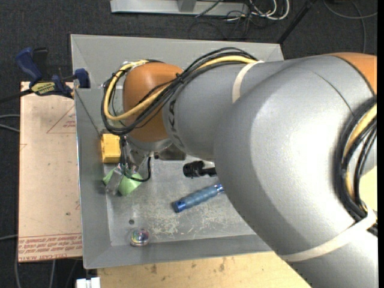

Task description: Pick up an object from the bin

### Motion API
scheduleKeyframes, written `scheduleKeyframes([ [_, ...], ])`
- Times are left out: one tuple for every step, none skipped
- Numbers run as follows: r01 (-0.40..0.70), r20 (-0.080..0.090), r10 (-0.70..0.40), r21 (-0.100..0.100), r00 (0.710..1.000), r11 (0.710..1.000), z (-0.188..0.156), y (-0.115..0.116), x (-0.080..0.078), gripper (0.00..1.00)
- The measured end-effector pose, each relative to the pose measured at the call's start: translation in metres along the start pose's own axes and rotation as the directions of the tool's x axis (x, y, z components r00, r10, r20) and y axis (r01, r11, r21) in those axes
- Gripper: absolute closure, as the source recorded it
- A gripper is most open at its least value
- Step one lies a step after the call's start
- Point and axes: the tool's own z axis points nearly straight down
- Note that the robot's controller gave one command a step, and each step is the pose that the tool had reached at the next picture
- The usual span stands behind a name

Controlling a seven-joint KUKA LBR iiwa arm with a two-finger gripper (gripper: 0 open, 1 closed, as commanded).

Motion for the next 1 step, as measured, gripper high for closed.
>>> scheduleKeyframes([
  [-0.413, 0.007, 0.413, 0.005, 0.911, 0.911, 0.029, 0.0052, 0.0068, 0.0],
])
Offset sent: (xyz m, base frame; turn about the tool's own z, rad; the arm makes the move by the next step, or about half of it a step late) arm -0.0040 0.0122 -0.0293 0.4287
